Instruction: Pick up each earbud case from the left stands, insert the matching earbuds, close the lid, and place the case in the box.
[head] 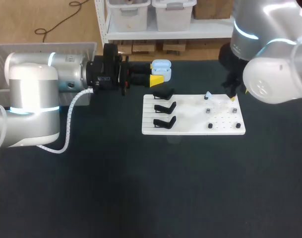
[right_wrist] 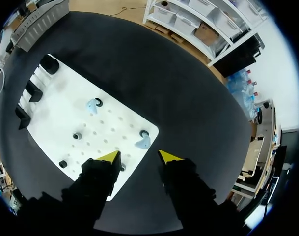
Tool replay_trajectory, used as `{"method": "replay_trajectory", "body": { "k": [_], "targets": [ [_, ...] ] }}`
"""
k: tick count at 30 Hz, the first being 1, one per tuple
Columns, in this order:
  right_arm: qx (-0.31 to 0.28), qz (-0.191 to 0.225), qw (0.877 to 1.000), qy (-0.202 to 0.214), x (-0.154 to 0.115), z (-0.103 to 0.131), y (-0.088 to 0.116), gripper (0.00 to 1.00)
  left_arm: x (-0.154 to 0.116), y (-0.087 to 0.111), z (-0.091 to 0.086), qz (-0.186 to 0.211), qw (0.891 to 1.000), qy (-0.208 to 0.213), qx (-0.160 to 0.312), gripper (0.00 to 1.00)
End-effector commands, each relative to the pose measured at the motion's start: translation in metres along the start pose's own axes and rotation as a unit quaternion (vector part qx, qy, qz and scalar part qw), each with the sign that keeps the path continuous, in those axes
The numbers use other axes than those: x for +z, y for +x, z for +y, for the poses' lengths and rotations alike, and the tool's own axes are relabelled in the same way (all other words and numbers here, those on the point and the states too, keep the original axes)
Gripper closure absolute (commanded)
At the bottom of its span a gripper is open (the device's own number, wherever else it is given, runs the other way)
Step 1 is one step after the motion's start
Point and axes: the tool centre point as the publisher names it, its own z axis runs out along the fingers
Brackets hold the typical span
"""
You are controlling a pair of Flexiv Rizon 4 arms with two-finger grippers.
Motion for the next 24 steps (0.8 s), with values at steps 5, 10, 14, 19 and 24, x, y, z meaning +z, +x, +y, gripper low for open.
{"method": "replay_trajectory", "body": {
  "k": [5,10,14,19,24],
  "targets": [
    [-0.004,0.008,1.0,0.001,0.006,-0.001,-0.003,0.51,0.0,0.0,0.001,0.001,1.0,0.001,0.0,1.0],
    [-0.004,0.009,1.0,0.0,0.009,-0.004,-0.003,0.53,0.0,0.0,0.001,0.001,1.0,0.001,0.0,1.0],
    [-0.003,0.007,1.0,-0.002,0.01,-0.004,-0.004,0.55,0.0,0.0,0.001,0.001,1.0,0.001,0.0,1.0],
    [-0.005,0.007,1.0,-0.003,0.012,-0.004,-0.005,0.58,0.0,0.0,0.001,0.001,1.0,0.001,0.0,1.0],
    [-0.006,0.009,1.0,-0.004,0.014,-0.003,-0.007,0.64,0.0,0.0,0.001,0.001,1.0,0.001,0.0,1.0]
  ]
}}
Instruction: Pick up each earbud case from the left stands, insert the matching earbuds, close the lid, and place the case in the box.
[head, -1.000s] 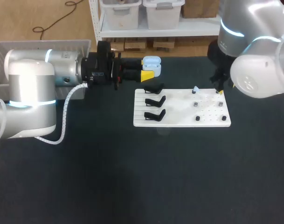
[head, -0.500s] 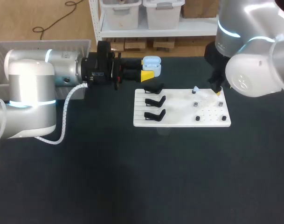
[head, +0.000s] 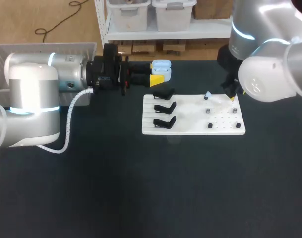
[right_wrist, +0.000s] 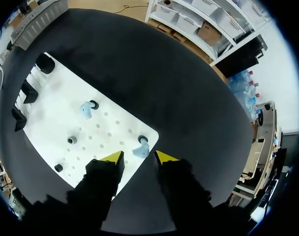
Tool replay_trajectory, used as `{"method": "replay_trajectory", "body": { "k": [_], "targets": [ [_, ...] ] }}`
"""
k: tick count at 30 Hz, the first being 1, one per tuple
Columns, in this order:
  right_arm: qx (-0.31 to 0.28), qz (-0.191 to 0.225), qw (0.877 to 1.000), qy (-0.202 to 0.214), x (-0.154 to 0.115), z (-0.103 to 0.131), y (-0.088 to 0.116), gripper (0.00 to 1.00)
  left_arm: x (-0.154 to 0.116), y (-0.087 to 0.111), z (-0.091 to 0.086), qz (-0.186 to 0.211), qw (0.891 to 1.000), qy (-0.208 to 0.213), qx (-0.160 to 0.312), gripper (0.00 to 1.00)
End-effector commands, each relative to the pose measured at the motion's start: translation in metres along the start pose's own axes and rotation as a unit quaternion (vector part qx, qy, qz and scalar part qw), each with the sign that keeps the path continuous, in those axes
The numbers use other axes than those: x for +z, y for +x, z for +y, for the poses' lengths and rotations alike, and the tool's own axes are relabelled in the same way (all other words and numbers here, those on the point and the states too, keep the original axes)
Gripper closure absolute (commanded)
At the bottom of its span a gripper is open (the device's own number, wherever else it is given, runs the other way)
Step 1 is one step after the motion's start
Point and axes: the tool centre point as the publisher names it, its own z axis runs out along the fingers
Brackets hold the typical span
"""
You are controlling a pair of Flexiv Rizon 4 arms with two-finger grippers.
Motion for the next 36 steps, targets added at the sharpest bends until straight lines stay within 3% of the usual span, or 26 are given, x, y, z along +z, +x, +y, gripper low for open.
{"method": "replay_trajectory", "body": {
  "k": [1,8,36],
  "targets": [
    [-0.001,0.002,1.0,-0.001,0.0026,0.0001,-0.0018,0.63,0.0003,0.0002,0.0008,0.001,1.0,0.001,0.0,1.0],
    [-0.001,0.002,1.0,0.002,0.0037,-0.0002,-0.0015,0.58,0.0003,0.0002,0.0008,0.001,1.0,0.001,0.0,1.0],
    [-0.001,0.009,1.0,0.017,0.0091,0.0003,-0.0037,0.76,0.0003,0.0002,0.0008,0.001,1.0,0.001,0.0,1.0]
  ]
}}
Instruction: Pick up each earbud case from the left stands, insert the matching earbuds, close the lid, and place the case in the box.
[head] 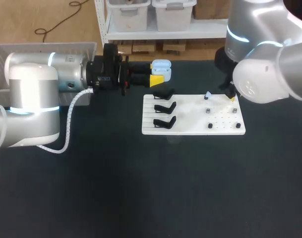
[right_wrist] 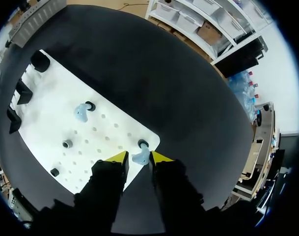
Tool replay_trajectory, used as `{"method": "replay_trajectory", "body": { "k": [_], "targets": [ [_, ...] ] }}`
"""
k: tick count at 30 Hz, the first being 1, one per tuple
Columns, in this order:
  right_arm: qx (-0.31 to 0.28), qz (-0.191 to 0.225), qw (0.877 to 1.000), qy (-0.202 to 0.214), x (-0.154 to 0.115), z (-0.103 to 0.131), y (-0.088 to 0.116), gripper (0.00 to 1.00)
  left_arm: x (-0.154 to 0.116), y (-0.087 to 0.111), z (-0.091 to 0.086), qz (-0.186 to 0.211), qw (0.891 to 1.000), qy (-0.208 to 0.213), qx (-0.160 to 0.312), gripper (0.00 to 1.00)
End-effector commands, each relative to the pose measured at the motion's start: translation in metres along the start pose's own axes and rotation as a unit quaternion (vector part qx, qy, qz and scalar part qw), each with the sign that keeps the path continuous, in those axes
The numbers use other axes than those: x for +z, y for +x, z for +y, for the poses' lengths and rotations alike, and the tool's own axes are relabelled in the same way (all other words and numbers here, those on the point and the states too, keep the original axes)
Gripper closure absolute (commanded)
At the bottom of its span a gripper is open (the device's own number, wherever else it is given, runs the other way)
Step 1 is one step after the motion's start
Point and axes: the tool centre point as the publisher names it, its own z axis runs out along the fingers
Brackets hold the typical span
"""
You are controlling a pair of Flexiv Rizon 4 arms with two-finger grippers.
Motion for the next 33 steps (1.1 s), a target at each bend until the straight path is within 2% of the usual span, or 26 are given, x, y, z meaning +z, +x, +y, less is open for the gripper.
{"method": "replay_trajectory", "body": {
  "k": [1,4,8,9,16,21,27,31,33],
  "targets": [
    [0.003,0.0,1.0,0.007,0.0,0.0,0.0,0.76,0.0,0.0,0.001,0.001,1.0,0.001,0.0,1.0],
    [0.007,0.001,1.0,0.016,0.001,-0.001,0.001,0.8,0.0,0.0,0.001,0.001,1.0,0.001,0.0,1.0],
    [0.015,0.001,1.0,0.021,0.001,-0.002,0.001,0.99,0.0,0.0,0.001,0.001,1.0,0.001,0.0,1.0],
    [0.016,0.002,1.0,0.022,0.001,-0.002,0.001,1.0,0.0,0.0,0.001,0.001,1.0,0.001,0.0,1.0],
    [0.024,-0.002,0.999,0.027,-0.006,-0.002,0.004,1.0,0.0,0.0,0.001,0.001,1.0,0.001,0.0,1.0],
    [0.031,-0.008,0.999,0.037,-0.026,0.004,0.009,1.0,0.0,0.0,0.001,0.001,1.0,0.001,0.0,1.0],
    [0.052,-0.014,0.998,0.045,-0.065,0.017,0.018,1.0,0.0,0.0,0.001,0.001,1.0,0.001,0.0,1.0],
    [0.091,-0.012,0.995,0.036,-0.099,0.031,0.024,1.0,0.0,0.0,0.001,0.001,1.0,0.001,0.0,1.0],
    [0.123,0.004,0.992,0.025,-0.116,0.04,0.026,1.0,0.0,0.0,0.001,0.001,1.0,0.001,0.0,1.0]
  ]
}}
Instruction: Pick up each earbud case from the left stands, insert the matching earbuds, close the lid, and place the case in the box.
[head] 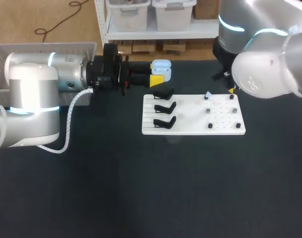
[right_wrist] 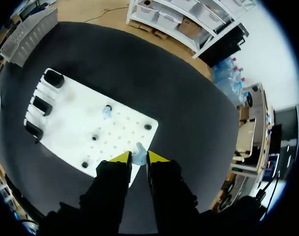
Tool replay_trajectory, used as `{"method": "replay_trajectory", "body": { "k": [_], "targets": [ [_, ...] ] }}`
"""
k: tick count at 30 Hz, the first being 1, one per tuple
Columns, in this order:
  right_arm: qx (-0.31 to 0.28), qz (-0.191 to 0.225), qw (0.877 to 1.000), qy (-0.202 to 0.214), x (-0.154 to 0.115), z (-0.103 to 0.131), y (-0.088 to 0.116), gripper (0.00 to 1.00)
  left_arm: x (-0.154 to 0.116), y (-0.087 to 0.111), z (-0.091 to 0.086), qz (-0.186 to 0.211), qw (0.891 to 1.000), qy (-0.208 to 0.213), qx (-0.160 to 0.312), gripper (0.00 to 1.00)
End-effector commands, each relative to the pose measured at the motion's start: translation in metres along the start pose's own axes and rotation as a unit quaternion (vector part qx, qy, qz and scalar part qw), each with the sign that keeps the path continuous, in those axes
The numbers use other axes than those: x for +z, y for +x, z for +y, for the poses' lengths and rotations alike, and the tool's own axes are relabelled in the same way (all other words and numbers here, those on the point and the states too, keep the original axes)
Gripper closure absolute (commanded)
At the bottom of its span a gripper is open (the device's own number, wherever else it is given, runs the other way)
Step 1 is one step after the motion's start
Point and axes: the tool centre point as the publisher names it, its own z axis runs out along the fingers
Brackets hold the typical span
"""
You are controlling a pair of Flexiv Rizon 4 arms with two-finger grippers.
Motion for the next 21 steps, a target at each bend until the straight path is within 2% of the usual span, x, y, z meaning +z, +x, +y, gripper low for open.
{"method": "replay_trajectory", "body": {
  "k": [1,6,11,15,21],
  "targets": [
    [0.052,0.018,0.998,-0.013,-0.054,0.012,0.019,1.0,0.0,0.0,0.001,0.001,1.0,0.001,0.0,1.0],
    [0.111,0.072,0.99,-0.043,-0.087,0.033,0.032,1.0,0.0,0.0,0.001,0.001,1.0,0.001,0.0,1.0],
    [0.138,0.1,0.985,-0.037,-0.104,0.055,0.046,1.0,0.0,0.0,0.001,0.001,1.0,0.001,0.0,1.0],
    [0.153,0.102,0.981,-0.06,-0.113,0.071,0.058,1.0,0.0,0.0,0.001,0.001,1.0,0.001,0.0,1.0],
    [0.153,0.102,0.981,-0.06,-0.113,0.071,0.058,1.0,0.0,0.0,0.001,0.001,1.0,0.001,0.0,1.0]
  ]
}}
